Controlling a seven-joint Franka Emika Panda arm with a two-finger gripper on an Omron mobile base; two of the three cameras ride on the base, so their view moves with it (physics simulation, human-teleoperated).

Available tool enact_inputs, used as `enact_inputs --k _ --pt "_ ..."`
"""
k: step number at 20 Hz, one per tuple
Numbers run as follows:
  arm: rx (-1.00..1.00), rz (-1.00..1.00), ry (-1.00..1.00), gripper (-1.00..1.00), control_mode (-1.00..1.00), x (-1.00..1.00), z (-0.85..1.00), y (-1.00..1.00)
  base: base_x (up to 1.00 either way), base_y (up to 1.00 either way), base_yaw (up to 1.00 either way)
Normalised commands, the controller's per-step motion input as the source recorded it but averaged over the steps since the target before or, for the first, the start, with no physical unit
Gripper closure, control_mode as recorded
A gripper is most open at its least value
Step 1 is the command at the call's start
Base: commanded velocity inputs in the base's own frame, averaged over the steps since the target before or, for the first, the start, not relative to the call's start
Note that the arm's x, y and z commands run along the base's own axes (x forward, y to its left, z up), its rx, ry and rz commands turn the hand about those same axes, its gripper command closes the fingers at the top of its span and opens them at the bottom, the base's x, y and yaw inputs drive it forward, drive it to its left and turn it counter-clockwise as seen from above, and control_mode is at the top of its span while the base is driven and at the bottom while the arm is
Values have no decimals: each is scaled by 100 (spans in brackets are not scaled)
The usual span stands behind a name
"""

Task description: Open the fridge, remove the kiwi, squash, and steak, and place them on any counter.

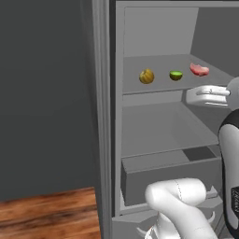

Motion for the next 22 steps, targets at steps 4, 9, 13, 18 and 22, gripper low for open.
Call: enact_inputs --k 4,9,13,18,22 --pt "0 -2 4 -100 -100 12 0 -14 0 0 0" --pt "0 -9 8 -100 -100 21 0 -35 0 0 0" --pt "0 -4 0 -100 -100 6 0 -19 0 0 0" --pt "-18 -7 0 -100 -100 36 -18 -31 0 0 0" --pt "-19 -3 0 -100 -100 27 -17 -41 0 0 0"
